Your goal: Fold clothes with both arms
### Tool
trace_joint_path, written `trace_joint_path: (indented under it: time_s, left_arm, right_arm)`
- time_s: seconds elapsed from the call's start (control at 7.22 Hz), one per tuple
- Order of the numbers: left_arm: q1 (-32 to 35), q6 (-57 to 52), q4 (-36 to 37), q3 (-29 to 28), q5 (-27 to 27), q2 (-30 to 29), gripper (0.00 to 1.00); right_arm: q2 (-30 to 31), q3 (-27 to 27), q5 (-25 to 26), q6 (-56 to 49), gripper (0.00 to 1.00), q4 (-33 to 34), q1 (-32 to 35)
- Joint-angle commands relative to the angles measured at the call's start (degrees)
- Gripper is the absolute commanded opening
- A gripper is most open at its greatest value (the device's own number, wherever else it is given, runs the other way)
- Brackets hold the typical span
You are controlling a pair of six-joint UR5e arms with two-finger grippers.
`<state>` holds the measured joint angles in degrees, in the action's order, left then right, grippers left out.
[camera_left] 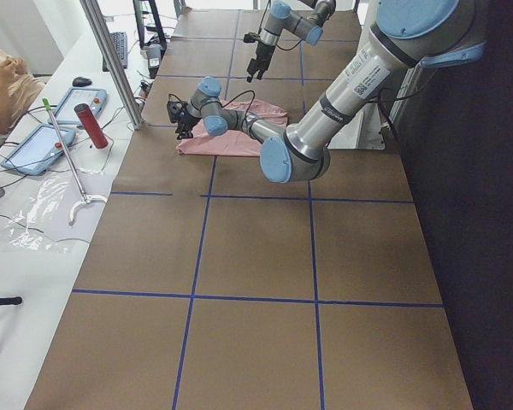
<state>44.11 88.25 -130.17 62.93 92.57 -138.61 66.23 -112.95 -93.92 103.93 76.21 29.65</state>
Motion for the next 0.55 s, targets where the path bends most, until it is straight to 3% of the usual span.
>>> trace_joint_path:
  time_s: [0.0, 0.14, 0.42]
  left_arm:
    - [0.36, 0.08, 0.27, 16.43, 4.95, 10.13, 0.70]
    - [0.53, -0.18, 0.18, 23.84, 6.64, 15.68, 0.70]
    - [0.80, -0.19, 0.36, 27.86, 6.83, 17.23, 0.70]
  right_arm:
    - [-0.14, 0.19, -0.21, -0.13, 1.00, 0.78, -0.03]
    - [0.04, 0.36, -0.30, -0.13, 1.00, 0.87, -1.33]
    - [-1.18, 0.45, 0.22, -0.13, 1.00, 3.76, -4.93]
